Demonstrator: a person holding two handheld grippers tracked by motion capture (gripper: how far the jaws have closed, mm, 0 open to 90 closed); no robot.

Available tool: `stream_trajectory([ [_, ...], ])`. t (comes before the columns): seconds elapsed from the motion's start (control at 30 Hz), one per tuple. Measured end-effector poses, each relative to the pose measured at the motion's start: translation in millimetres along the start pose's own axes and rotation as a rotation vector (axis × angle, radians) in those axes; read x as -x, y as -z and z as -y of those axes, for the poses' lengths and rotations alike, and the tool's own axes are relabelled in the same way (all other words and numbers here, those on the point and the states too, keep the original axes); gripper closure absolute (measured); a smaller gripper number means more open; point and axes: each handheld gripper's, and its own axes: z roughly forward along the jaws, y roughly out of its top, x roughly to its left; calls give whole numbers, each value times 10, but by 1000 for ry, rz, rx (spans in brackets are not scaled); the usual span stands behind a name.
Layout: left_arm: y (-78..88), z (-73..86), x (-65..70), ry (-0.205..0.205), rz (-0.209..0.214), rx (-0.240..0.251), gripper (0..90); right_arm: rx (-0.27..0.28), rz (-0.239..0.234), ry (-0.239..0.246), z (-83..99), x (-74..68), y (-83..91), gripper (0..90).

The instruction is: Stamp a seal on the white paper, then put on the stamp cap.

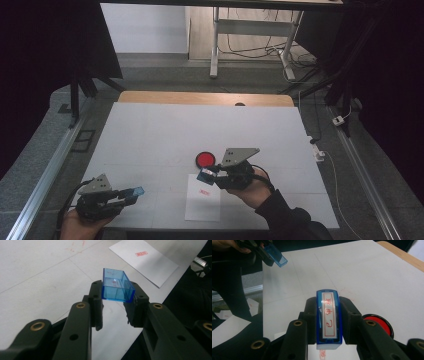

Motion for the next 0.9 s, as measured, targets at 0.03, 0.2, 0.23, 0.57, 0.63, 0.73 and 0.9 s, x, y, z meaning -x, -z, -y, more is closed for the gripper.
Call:
stream_trajectory([
  [0.03,-1,-1,1,-1,0,-2,682,-1,1,3,-2,-2,4,702],
  [0.2,-8,-7,-2,-4,-1,-8,682,-2,-2,5,-2,-6,3,702],
  [0.23,-7,-7,-2,-2,1,-6,682,-1,0,6,-4,-6,3,702],
  [0.57,-4,-33,-6,-13,27,28,682,-1,-5,11,-19,0,18,702],
  [0.63,-13,-50,4,-22,29,31,682,4,-5,9,-17,2,22,702],
  [0.73,-36,-79,13,-35,35,30,682,5,-10,10,-11,-2,21,701],
  [0.9,-90,-149,48,-68,49,23,681,2,-15,19,-13,-4,18,701],
])
